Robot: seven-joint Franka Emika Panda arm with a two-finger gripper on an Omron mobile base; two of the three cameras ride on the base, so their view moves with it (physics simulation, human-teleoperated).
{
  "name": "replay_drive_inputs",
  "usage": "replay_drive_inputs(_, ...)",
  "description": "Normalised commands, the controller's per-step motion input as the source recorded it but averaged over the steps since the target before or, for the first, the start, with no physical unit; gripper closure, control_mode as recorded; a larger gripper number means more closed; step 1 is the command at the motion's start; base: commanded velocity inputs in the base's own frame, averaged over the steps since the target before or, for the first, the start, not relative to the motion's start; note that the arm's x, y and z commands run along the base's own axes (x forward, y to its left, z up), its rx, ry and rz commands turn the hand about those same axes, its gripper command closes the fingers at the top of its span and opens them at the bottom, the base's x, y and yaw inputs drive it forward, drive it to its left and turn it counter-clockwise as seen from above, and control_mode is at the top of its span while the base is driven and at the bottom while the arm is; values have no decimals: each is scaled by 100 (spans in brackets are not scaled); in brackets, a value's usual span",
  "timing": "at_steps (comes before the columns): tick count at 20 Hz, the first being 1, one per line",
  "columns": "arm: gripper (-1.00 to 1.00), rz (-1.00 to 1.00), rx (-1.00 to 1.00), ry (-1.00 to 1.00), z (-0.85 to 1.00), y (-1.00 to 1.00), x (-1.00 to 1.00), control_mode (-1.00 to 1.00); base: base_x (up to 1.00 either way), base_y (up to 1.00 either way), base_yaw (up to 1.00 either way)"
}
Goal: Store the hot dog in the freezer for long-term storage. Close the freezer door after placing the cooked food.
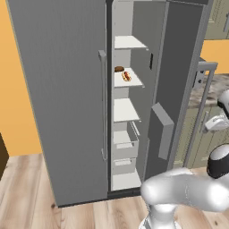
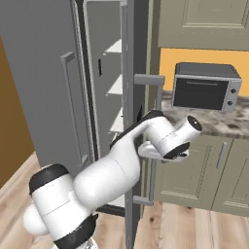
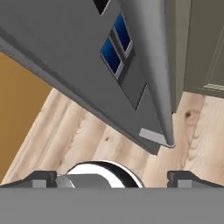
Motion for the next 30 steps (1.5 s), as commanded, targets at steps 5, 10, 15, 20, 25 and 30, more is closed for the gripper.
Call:
replay_drive_inputs(5, -100, 15, 0, -12, -12, -55, 67, -100, 0, 0, 0)
replay_drive_inputs(10, -100, 2, 0, -9, -25, -12, 51, -100, 0, 0, 0)
replay_drive_inputs(15, -100, 0, 0, -11, -20, 0, 41, -100, 0, 0, 0)
replay_drive_inputs(20, -100, 0, 0, -5, -11, 0, 30, -100, 0, 0, 0)
replay_drive_inputs(25, -100, 0, 0, -2, -3, 13, -10, -100, 0, 0, 0)
replay_drive_inputs(30, -100, 0, 0, -3, 0, 36, -10, -100, 0, 0, 0)
